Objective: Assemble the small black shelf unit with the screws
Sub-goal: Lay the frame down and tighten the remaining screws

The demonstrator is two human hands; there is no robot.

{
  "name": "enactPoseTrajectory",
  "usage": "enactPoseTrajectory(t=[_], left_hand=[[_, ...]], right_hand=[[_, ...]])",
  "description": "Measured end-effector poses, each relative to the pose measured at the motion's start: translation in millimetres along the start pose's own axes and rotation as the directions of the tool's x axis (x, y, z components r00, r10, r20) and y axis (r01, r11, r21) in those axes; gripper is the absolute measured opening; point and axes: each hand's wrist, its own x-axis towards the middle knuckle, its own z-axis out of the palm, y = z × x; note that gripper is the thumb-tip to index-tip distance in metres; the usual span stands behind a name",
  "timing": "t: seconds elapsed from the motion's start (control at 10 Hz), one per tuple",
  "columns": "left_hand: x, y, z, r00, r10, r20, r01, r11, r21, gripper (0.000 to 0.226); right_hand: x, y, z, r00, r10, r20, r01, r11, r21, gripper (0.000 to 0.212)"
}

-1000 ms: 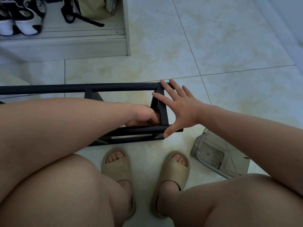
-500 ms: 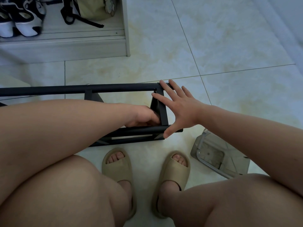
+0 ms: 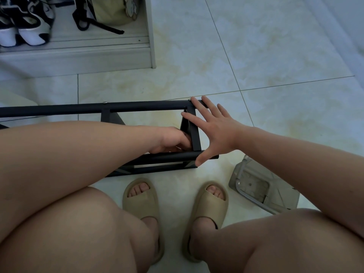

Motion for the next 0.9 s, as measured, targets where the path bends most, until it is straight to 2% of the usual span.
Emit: enactPoseTrajectory(t=[0.2,0.5,0.7,0.9], left_hand=[[2.8,-1.9,-2.4,1.0,-0.013,0.001,0.013,0.997,0.072,0.014],[1.5,-2.7,-4.8,1.0,-0.014,0.02,0.014,1.0,0.02,0.026],[2.7,-0.7,-1.6,1.0,0.006,-0.004,-0.005,0.999,0.048,0.011],[4.5,0.7,-1.8,1.0,-0.016,0.026,0.015,0.999,0.029,0.015]], right_hand=[[0.7,0.1,-0.2,1.0,0.001,0.006,-0.001,1.0,-0.006,0.143],[1.7,0.5,0.8,1.0,-0.001,0.003,0.001,1.0,-0.007,0.143],[1.5,0.7,-0.3,1.0,0.0,0.004,0.0,1.0,-0.009,0.143],[1.1,0.4,-0.2,1.0,0.0,0.009,0.0,1.0,-0.002,0.143]])
